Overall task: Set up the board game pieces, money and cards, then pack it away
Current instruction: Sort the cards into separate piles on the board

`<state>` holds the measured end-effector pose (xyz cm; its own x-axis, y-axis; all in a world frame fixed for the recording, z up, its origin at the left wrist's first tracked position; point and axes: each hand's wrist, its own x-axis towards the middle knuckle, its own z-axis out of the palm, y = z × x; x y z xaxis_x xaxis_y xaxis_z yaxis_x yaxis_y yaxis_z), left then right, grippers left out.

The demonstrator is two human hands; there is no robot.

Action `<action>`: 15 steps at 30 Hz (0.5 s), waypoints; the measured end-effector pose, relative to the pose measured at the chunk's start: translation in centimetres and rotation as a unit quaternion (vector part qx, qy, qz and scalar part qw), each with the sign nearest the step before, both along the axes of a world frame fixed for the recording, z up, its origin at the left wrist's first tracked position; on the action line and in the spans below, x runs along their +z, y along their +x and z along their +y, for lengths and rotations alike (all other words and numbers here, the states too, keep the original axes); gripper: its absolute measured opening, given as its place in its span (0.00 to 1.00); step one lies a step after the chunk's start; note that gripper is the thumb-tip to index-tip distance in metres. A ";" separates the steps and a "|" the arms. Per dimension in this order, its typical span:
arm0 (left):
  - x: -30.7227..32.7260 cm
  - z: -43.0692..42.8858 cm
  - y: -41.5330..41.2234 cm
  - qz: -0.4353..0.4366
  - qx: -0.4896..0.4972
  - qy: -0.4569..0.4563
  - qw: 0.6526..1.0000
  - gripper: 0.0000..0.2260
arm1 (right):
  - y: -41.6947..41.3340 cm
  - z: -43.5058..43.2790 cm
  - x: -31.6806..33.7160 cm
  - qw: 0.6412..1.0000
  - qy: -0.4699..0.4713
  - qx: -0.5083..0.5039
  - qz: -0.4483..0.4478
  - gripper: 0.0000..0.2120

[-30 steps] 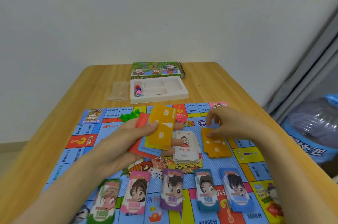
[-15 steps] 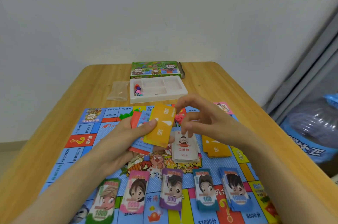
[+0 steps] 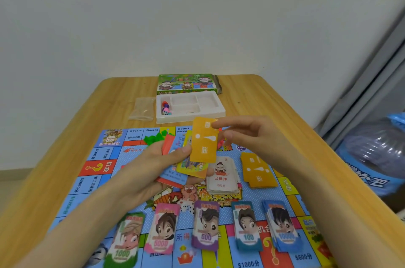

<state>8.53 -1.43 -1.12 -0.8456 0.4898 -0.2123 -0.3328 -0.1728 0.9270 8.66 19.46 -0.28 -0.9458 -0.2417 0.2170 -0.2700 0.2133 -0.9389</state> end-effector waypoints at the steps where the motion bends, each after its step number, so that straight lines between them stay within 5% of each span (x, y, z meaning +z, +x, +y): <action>1: 0.0 0.0 0.0 0.000 -0.002 0.001 1.000 0.12 | 0.0 0.1 0.1 1.000 -0.013 -0.015 -0.001 0.09; 15: -0.5 -0.3 -0.2 0.024 -0.010 -0.054 0.998 0.16 | -0.1 -1.0 -0.2 0.995 -0.071 -0.068 0.017 0.10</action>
<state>8.32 -1.75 -1.66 -0.8460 0.4839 -0.2240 -0.2900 -0.0649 0.9548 8.53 18.51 -0.48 -0.9590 -0.0769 0.2728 -0.2803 0.1150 -0.9530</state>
